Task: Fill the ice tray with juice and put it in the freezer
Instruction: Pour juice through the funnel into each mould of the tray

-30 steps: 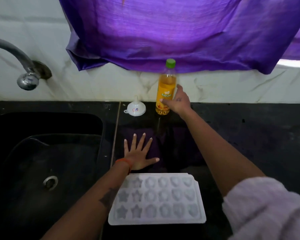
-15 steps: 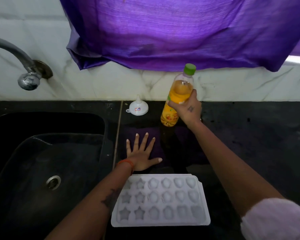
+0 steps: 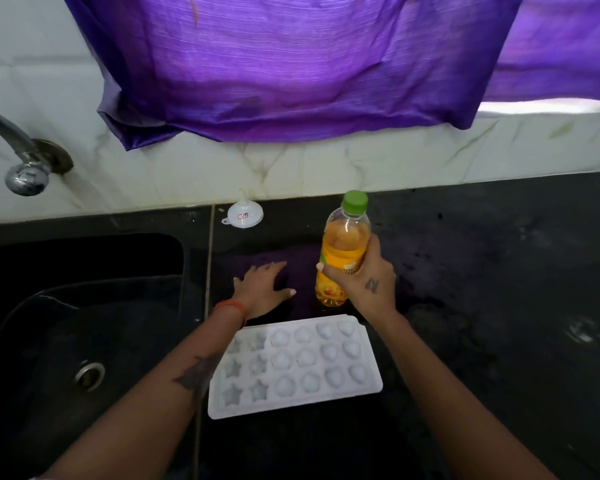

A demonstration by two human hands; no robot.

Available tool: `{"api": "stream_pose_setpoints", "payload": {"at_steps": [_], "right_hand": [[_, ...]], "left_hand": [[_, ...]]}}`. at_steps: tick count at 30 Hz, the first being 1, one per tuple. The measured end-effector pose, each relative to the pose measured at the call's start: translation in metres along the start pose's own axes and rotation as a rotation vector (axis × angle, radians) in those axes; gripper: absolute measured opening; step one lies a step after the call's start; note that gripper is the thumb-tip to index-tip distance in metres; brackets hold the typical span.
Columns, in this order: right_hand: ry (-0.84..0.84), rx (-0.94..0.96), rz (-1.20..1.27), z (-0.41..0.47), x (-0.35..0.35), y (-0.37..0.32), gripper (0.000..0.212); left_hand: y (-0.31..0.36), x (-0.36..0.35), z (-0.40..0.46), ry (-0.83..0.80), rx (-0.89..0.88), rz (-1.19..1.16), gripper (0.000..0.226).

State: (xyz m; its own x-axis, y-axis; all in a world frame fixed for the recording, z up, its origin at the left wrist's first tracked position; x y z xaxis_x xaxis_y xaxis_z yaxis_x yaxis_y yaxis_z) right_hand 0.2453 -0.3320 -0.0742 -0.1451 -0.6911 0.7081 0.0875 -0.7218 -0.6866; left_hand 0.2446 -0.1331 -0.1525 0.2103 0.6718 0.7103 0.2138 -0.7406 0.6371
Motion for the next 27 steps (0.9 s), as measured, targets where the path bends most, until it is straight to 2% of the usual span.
{"api": "stream_pose_setpoints", "payload": {"at_steps": [2, 5, 7, 9, 11, 14, 16, 18, 24, 27], "right_hand": [[-0.140, 0.004, 0.028, -0.002, -0.003, -0.003, 0.079], [-0.379, -0.011, 0.040, 0.003, 0.009, -0.008, 0.087], [-0.453, -0.016, 0.021, 0.008, 0.032, -0.015, 0.096], [-0.374, 0.009, -0.025, 0.015, 0.063, -0.033, 0.090], [-0.222, 0.109, -0.138, 0.024, 0.090, -0.059, 0.075], [-0.083, 0.228, -0.385, 0.034, 0.098, -0.096, 0.060], [-0.089, 0.261, -0.574, 0.039, 0.089, -0.110, 0.055], [-0.119, 0.298, -0.712, 0.041, 0.077, -0.114, 0.049], [-0.080, 0.484, -0.863, 0.035, 0.065, -0.120, 0.042], [-0.199, 0.641, -0.879, 0.031, 0.067, -0.122, 0.035]], "left_hand": [[0.027, 0.004, -0.010, 0.013, -0.121, -0.232, 0.079], [0.070, 0.010, -0.027, -0.002, -0.263, -0.488, 0.100], [0.094, 0.014, -0.034, -0.004, -0.317, -0.609, 0.115], [0.112, 0.020, -0.037, 0.011, -0.346, -0.698, 0.123], [0.127, 0.023, -0.037, 0.056, -0.366, -0.755, 0.126], [0.140, 0.024, -0.036, 0.196, -0.373, -0.700, 0.110], [0.142, 0.023, -0.035, 0.290, -0.368, -0.621, 0.086], [0.141, 0.023, -0.033, 0.328, -0.383, -0.590, 0.074], [0.138, 0.026, -0.031, 0.334, -0.450, -0.554, 0.065], [0.136, 0.026, -0.030, 0.346, -0.465, -0.562, 0.064]]}}
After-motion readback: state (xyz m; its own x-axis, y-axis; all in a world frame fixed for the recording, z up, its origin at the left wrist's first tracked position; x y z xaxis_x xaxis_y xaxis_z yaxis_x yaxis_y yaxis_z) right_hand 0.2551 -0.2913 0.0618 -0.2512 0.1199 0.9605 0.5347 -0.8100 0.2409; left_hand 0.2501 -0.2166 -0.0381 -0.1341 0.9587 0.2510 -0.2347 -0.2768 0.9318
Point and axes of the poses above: each hand's wrist, its own z-axis towards the middle knuckle, its own x-axis out of the back of the hand, y = z × x, the point moved 7 cm from there along z, towards the middle knuckle, and after that the axes turned 12 degrees about -z, right-handed, at the moved point
